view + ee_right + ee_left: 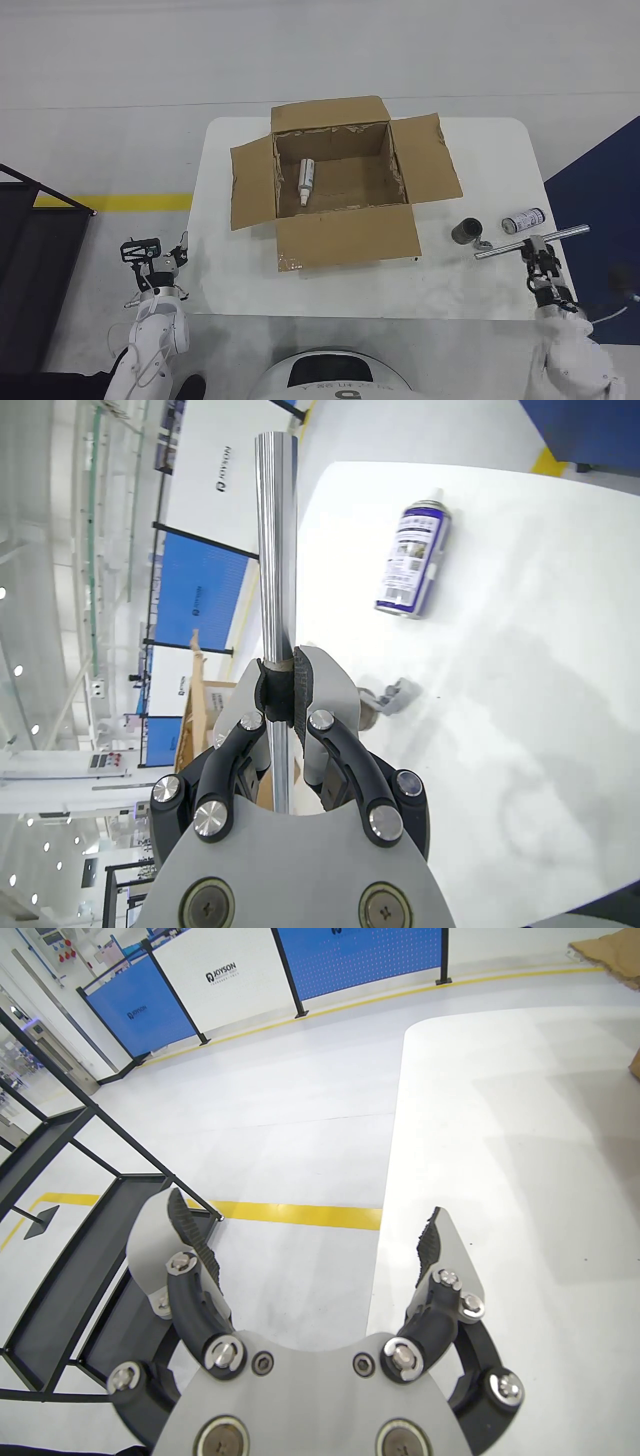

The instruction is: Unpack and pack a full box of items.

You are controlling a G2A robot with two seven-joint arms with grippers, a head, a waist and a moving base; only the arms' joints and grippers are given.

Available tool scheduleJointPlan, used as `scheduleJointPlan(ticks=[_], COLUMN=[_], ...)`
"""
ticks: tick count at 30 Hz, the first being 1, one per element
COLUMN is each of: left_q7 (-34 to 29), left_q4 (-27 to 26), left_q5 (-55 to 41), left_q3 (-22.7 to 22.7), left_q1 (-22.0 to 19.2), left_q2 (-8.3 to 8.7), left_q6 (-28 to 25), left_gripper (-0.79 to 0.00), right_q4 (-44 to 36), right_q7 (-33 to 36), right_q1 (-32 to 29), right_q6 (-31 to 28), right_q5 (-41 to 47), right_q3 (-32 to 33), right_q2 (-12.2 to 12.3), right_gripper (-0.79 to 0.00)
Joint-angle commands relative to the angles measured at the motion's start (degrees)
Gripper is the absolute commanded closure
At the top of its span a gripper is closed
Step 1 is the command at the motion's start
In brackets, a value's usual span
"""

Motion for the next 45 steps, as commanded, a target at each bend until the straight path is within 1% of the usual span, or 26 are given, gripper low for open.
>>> scheduleJointPlan(ticks=[1,3,8,12,15,22,28,37,41,44,45], left_q7=[0.0,0.0,0.0,0.0,0.0,0.0,0.0,0.0,0.0,0.0,0.0], left_q4=[0.0,0.0,0.0,0.0,0.0,0.0,0.0,0.0,0.0,0.0,0.0], left_q5=[0.0,0.0,0.0,0.0,0.0,0.0,0.0,0.0,0.0,0.0,0.0], left_q3=[0.0,0.0,0.0,0.0,0.0,0.0,0.0,0.0,0.0,0.0,0.0], left_q1=[0.0,0.0,0.0,0.0,0.0,0.0,0.0,0.0,0.0,0.0,0.0], left_q2=[0.0,0.0,0.0,0.0,0.0,0.0,0.0,0.0,0.0,0.0,0.0], left_q6=[0.0,0.0,0.0,0.0,0.0,0.0,0.0,0.0,0.0,0.0,0.0], left_gripper=[-0.785,-0.785,-0.785,-0.785,-0.785,-0.785,-0.785,-0.785,-0.785,-0.785,-0.785], right_q4=[3.02,5.23,8.0,10.17,12.15,14.99,16.2,15.38,14.93,14.91,14.98], right_q7=[2.25,4.81,8.89,9.89,10.11,12.45,12.89,12.36,12.17,12.23,12.36], right_q1=[3.23,5.66,8.25,9.89,11.54,13.97,15.13,14.81,14.7,14.97,15.08], right_q6=[3.44,5.29,7.74,9.23,10.99,13.1,14.68,16.45,17.09,17.7,17.89], right_q5=[-3.74,-6.54,-10.03,-10.43,-13.31,-17.92,-19.44,-19.94,-20.27,-20.82,-21.15], right_q3=[0.43,0.49,2.22,4.14,4.43,3.91,3.14,1.48,0.79,0.14,-0.05], right_q2=[0.75,1.45,2.78,3.62,4.31,5.63,6.31,6.79,7.01,7.22,7.32], right_gripper=[0.0,0.0,0.0,0.0,0.0,0.0,0.0,-0.058,-0.157,-0.148,-0.129])
